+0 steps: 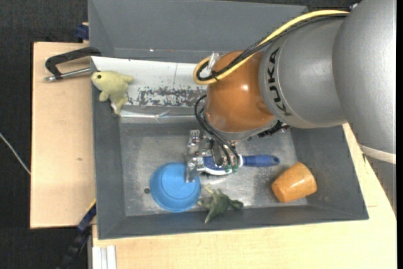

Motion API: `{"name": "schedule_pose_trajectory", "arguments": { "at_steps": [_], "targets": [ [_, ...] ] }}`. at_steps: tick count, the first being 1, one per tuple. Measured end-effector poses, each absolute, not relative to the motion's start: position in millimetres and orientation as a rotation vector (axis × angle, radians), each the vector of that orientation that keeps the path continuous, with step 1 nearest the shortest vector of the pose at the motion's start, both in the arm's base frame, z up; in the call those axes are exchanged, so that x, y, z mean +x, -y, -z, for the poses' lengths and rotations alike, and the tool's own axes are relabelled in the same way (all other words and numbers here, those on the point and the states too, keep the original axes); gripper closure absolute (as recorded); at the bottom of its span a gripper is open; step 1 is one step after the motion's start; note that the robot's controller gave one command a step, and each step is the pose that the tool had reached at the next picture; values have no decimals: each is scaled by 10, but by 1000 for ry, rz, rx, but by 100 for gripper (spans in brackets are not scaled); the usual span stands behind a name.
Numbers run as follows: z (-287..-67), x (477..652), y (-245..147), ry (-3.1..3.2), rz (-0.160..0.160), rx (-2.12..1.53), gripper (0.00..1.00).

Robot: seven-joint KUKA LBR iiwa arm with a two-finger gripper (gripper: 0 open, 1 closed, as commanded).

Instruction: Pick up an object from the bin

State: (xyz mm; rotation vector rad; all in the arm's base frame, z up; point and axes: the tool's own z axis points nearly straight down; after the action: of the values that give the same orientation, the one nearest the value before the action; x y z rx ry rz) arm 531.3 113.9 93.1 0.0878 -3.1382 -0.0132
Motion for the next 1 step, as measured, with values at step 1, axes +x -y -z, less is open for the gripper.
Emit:
{"name": "schedule_pose_trajectory", "arguments": {
  "at_steps": [1],
  "targets": [
    [-2282,5309,-1082,3138,3,348,100]
  ]
}}
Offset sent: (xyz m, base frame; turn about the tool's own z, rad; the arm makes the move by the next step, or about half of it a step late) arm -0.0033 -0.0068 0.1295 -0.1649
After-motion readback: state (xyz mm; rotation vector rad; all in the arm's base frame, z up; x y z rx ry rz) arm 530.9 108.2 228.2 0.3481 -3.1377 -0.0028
